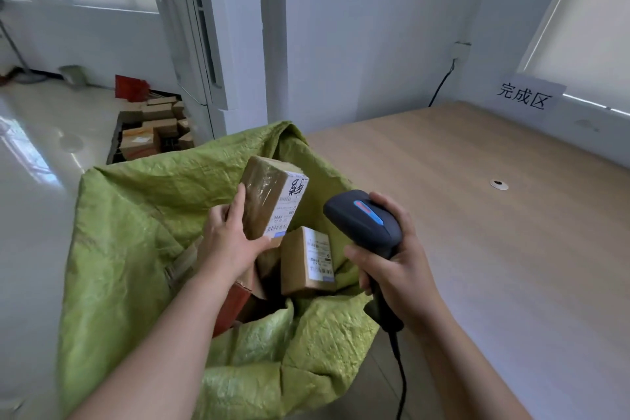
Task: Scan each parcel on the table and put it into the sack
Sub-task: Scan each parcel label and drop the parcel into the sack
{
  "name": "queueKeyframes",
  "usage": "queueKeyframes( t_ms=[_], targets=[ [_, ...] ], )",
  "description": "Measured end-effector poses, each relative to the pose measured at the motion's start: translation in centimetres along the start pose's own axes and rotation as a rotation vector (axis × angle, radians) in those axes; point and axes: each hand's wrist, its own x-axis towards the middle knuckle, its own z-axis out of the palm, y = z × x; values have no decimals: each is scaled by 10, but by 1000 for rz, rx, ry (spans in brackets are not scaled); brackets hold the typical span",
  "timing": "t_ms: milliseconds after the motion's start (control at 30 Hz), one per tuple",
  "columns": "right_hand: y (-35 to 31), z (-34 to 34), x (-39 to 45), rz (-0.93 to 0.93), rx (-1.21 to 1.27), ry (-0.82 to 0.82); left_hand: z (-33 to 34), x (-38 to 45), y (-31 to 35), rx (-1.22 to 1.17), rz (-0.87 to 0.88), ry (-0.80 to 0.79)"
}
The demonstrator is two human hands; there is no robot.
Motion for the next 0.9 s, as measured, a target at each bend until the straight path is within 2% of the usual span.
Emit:
queueKeyframes(
  t_ms=[133,433,667,900],
  targets=[
    [11,14,12,44,-27,-22,0,22,-22,111,-24,23],
    [16,23,13,66,-66,-9,13,39,-35,165,23,51],
    [7,10,-8,61,-121,50,20,20,-7,26,142,38],
    [-18,-21,-53,48,-160,152,34,-24,51,-133,336,-8]
  ],
)
